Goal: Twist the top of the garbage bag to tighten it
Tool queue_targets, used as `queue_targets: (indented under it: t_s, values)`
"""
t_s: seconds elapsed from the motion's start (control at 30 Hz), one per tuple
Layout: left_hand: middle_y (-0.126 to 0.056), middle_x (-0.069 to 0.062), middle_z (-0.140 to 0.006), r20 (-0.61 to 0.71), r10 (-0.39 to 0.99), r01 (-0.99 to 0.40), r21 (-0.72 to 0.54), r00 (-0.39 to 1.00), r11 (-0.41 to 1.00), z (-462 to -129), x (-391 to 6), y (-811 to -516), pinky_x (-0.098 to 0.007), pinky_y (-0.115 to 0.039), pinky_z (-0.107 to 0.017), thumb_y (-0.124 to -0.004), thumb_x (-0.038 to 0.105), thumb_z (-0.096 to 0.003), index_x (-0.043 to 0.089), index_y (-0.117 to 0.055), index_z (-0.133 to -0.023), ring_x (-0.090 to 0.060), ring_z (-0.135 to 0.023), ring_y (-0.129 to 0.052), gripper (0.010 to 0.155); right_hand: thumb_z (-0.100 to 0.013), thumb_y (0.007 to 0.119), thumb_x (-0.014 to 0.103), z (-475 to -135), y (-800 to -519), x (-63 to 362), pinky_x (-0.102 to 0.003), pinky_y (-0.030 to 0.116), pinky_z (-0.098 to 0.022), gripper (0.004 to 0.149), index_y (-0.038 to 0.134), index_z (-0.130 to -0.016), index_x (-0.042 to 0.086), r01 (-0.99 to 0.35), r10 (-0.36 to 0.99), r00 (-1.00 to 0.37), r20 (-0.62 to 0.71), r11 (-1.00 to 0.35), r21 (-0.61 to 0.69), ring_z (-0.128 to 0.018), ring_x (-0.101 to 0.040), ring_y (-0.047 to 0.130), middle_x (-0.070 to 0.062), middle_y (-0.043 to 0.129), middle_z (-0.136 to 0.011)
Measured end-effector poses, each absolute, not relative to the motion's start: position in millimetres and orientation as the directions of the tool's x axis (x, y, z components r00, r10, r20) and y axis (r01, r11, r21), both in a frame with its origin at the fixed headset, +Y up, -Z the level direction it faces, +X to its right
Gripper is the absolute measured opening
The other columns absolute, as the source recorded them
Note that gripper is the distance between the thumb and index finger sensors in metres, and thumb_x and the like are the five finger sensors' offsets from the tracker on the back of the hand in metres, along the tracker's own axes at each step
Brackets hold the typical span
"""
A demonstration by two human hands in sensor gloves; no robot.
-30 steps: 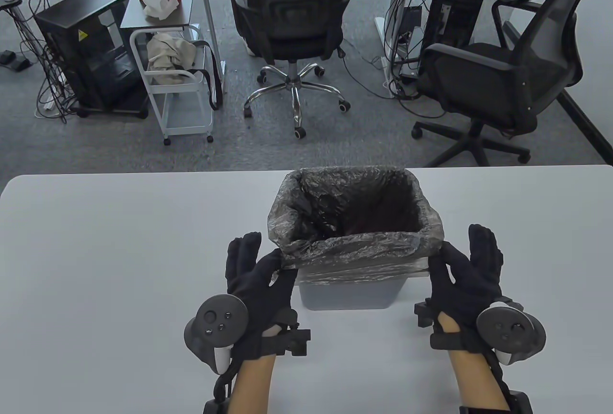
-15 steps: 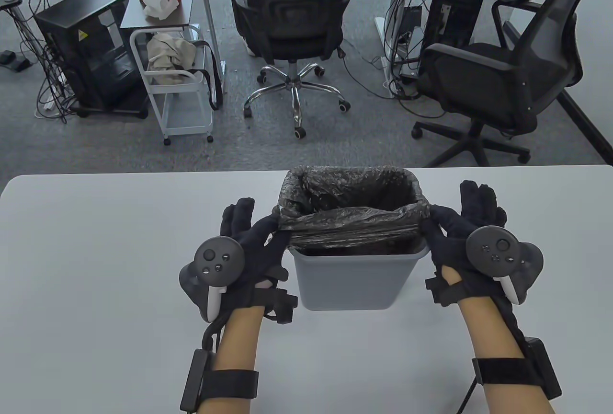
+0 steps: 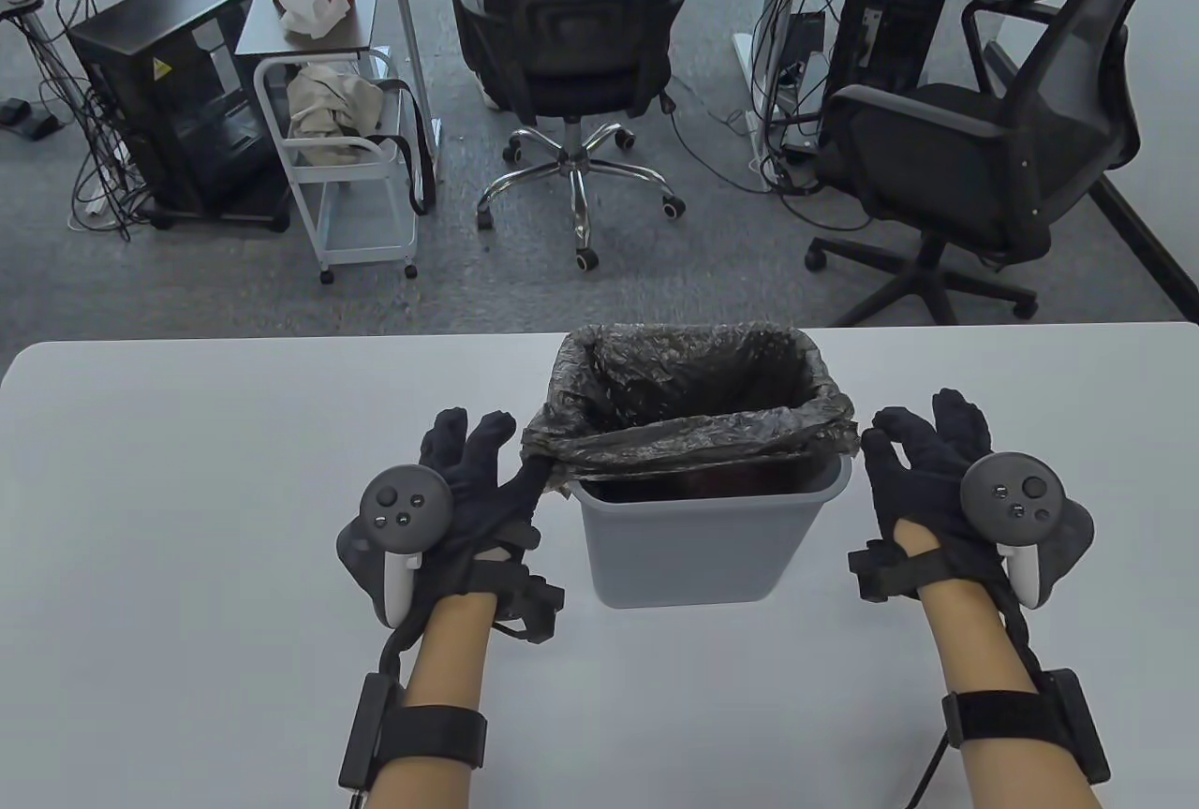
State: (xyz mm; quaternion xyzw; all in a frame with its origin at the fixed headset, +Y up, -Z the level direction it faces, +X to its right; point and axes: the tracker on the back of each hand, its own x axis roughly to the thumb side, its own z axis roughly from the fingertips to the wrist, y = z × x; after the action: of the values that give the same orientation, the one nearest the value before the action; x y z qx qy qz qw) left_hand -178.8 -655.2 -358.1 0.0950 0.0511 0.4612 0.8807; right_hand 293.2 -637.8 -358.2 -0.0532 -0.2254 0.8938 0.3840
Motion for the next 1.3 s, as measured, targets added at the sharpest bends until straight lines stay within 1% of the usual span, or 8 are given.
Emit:
queue_targets:
  t_s: [0.27, 0.5, 0.67, 0.83, 0.9, 1.0, 1.07, 1.3]
  values:
    - [-0.034, -0.001, -0.118, -0.106, 0.803, -0.773, 0.222, 0.587, 0.595, -369, -220, -659, -0.073, -0.036, -0.069, -0.084, 0.058, -0.0434, 0.031, -0.07, -0.103, -0.034, -0.109, -0.027, 0.067, -0.04, 0.078, 0.051, -370, -668, 338, -0.079, 0.031, -0.057, 0.058, 0.089, -0.081, 0.012, -0.687, 0.769, -0.637, -0.058, -0.601, -0.408, -0.091, -0.058, 0.04, -0.027, 0.052, -0.101]
    - [-0.043, -0.002, -0.117, -0.115, 0.786, -0.742, 0.272, 0.608, 0.613, -386, -251, -630, -0.073, -0.037, -0.069, -0.085, 0.056, -0.0431, 0.029, -0.083, -0.094, -0.034, -0.11, -0.03, 0.058, -0.04, 0.078, 0.051, -400, -615, 347, -0.078, 0.029, -0.059, 0.055, 0.093, -0.079, 0.015, -0.699, 0.776, -0.631, -0.016, -0.577, -0.421, -0.093, -0.056, 0.039, -0.024, 0.055, -0.102]
    - [-0.052, -0.003, -0.115, -0.099, 0.839, -0.786, 0.307, 0.535, 0.537, -399, -256, -610, -0.073, -0.038, -0.068, -0.086, 0.053, -0.0445, 0.028, -0.091, -0.086, -0.034, -0.109, -0.034, 0.049, -0.04, 0.079, 0.054, -431, -590, 329, -0.078, 0.025, -0.061, 0.059, 0.091, -0.082, 0.015, -0.819, 0.861, -0.509, -0.026, -0.493, -0.293, -0.095, -0.055, 0.034, -0.023, 0.052, -0.104]
    - [-0.045, -0.004, -0.117, -0.091, 0.769, -0.757, 0.133, 0.633, 0.639, -430, -214, -585, -0.073, -0.035, -0.069, -0.085, 0.059, -0.0438, 0.026, -0.084, -0.096, -0.035, -0.11, -0.029, 0.061, -0.038, 0.078, 0.066, -459, -598, 295, -0.078, 0.021, -0.058, 0.078, 0.082, -0.091, 0.009, -0.901, 0.902, -0.42, -0.103, -0.428, -0.075, -0.093, -0.057, 0.025, -0.025, 0.042, -0.106]
    - [-0.04, -0.003, -0.119, -0.104, 0.742, -0.746, -0.001, 0.663, 0.666, -441, -196, -585, -0.075, -0.032, -0.068, -0.085, 0.066, -0.0416, 0.023, -0.083, -0.098, -0.035, -0.11, -0.023, 0.07, -0.036, 0.081, 0.066, -463, -598, 286, -0.078, 0.021, -0.058, 0.081, 0.079, -0.092, 0.007, -0.849, 0.847, -0.518, -0.116, -0.526, -0.05, -0.093, -0.057, 0.025, -0.025, 0.041, -0.106]
    - [-0.037, -0.003, -0.119, -0.143, 0.713, -0.726, -0.1, 0.687, 0.68, -451, -178, -591, -0.075, -0.029, -0.068, -0.085, 0.07, -0.0406, 0.02, -0.081, -0.1, -0.035, -0.11, -0.021, 0.078, -0.034, 0.085, 0.062, -466, -603, 279, -0.079, 0.027, -0.058, 0.072, 0.086, -0.086, 0.012, -0.771, 0.775, -0.624, -0.096, -0.631, -0.085, -0.093, -0.057, 0.033, -0.024, 0.049, -0.104]
    - [-0.038, -0.004, -0.119, -0.172, 0.68, -0.701, -0.142, 0.712, 0.699, -455, -172, -596, -0.075, -0.03, -0.068, -0.082, 0.071, -0.041, 0.021, -0.083, -0.098, -0.035, -0.11, -0.021, 0.076, -0.036, 0.087, 0.055, -466, -604, 276, -0.079, 0.03, -0.057, 0.06, 0.092, -0.079, 0.014, -0.838, 0.844, -0.531, -0.077, -0.536, -0.099, -0.092, -0.057, 0.037, -0.024, 0.052, -0.103]
    - [-0.049, -0.004, -0.116, -0.135, 0.817, -0.827, -0.118, 0.561, 0.549, -453, -170, -601, -0.076, -0.031, -0.067, -0.087, 0.056, -0.0446, 0.023, -0.097, -0.082, -0.036, -0.11, -0.028, 0.051, -0.038, 0.084, 0.045, -465, -596, 275, -0.077, 0.037, -0.058, 0.042, 0.096, -0.066, 0.017, -0.792, 0.802, -0.595, -0.047, -0.596, -0.131, -0.092, -0.054, 0.046, -0.021, 0.062, -0.1]
